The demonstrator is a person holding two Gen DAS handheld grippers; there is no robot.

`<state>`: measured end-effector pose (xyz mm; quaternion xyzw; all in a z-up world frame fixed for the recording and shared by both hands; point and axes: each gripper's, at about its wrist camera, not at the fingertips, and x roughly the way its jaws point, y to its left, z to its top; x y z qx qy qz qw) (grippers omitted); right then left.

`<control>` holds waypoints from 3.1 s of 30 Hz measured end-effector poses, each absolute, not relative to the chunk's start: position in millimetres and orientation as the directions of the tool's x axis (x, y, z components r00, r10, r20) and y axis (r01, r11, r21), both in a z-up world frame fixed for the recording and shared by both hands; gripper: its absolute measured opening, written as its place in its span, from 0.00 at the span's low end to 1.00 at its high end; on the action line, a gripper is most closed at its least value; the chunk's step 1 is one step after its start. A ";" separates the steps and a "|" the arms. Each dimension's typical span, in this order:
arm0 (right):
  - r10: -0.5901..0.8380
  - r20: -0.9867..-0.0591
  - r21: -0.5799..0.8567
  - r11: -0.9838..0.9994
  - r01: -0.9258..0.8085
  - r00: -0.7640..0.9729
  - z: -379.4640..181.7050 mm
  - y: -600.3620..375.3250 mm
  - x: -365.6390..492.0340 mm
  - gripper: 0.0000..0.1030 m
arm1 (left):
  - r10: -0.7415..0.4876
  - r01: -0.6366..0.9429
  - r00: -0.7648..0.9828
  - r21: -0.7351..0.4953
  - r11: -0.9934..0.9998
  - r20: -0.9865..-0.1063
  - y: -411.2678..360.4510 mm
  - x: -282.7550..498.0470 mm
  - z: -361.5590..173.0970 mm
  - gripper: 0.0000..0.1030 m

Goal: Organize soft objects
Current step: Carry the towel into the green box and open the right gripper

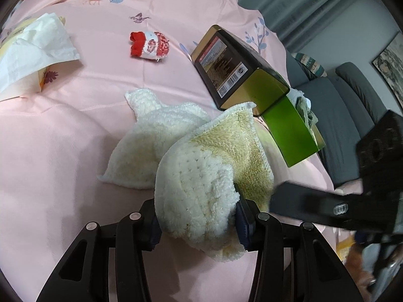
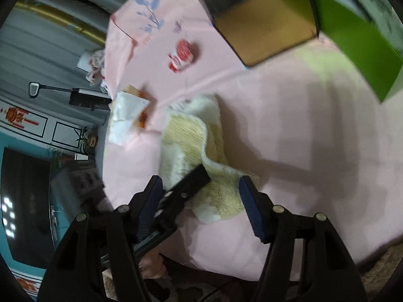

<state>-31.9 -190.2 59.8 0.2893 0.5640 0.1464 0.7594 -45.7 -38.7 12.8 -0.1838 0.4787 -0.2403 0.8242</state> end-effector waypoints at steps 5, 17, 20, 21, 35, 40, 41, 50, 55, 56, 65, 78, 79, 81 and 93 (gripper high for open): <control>0.530 -0.794 0.588 0.793 0.157 0.298 41.9 -186.8 -22.5 0.62 | -0.569 0.238 0.422 -0.520 0.820 -0.706 -41.8 -47.3 12.4 0.46; 0.544 -0.776 0.604 0.786 0.129 0.319 34.1 -178.8 -11.0 0.45 | -0.605 0.311 0.390 -0.519 0.796 -0.694 -60.7 -53.1 20.0 0.42; 0.566 -0.752 0.630 0.768 0.114 0.338 39.9 -188.0 -12.5 0.42 | -0.617 0.331 0.391 -0.522 0.786 -0.683 -64.9 -50.7 28.9 0.42; 0.564 -0.747 0.631 0.769 0.107 0.354 44.6 -191.3 -13.0 0.41 | -0.617 0.341 0.397 -0.515 0.787 -0.680 -68.0 -50.6 33.7 0.42; 0.522 -0.587 0.680 0.733 0.028 0.619 148.2 -300.2 -0.8 0.40 | -0.668 0.560 0.474 -0.388 0.732 -0.574 -172.7 -15.0 142.6 0.41; 0.469 -0.526 0.689 0.724 0.033 0.710 178.8 -358.1 2.2 0.39 | -0.701 0.634 0.471 -0.347 0.691 -0.536 -228.8 2.5 172.8 0.41; 0.460 -0.518 0.690 0.723 0.034 0.721 182.2 -367.3 3.0 0.39 | -0.706 0.645 0.469 -0.340 0.684 -0.531 -239.8 7.2 176.9 0.41; 0.385 -0.506 0.704 0.702 0.111 0.772 171.4 -441.5 14.8 0.39 | -0.726 0.698 0.401 -0.328 0.637 -0.558 -320.9 39.6 167.8 0.41; 0.382 -0.556 0.716 0.671 0.193 0.738 137.1 -465.1 27.8 0.39 | -0.698 0.677 0.351 -0.346 0.650 -0.624 -349.0 58.1 136.4 0.41; 0.381 -0.569 0.714 0.669 0.207 0.729 131.8 -467.8 30.5 0.39 | -0.690 0.672 0.343 -0.347 0.654 -0.637 -353.0 61.9 129.8 0.41; 0.341 -0.659 0.678 0.656 0.332 0.670 97.8 -482.5 43.6 0.46 | -0.620 0.628 0.322 -0.329 0.706 -0.715 -371.1 73.6 92.8 0.41; 0.269 -0.687 0.650 0.642 0.406 0.674 96.0 -500.3 23.9 0.51 | -0.558 0.546 0.302 -0.340 0.766 -0.773 -381.6 86.8 73.7 0.41; 0.264 -0.685 0.651 0.640 0.407 0.679 96.8 -501.6 21.9 0.51 | -0.551 0.539 0.308 -0.336 0.773 -0.775 -381.6 87.7 73.2 0.41; 0.246 -0.687 0.644 0.642 0.417 0.683 98.4 -503.4 19.3 0.47 | -0.526 0.517 0.331 -0.316 0.796 -0.784 -380.9 89.1 73.2 0.41; 0.286 -0.652 0.670 0.650 0.358 0.702 94.9 -493.0 36.0 0.33 | -0.473 0.434 0.356 -0.306 0.848 -0.806 -376.6 98.3 66.4 0.42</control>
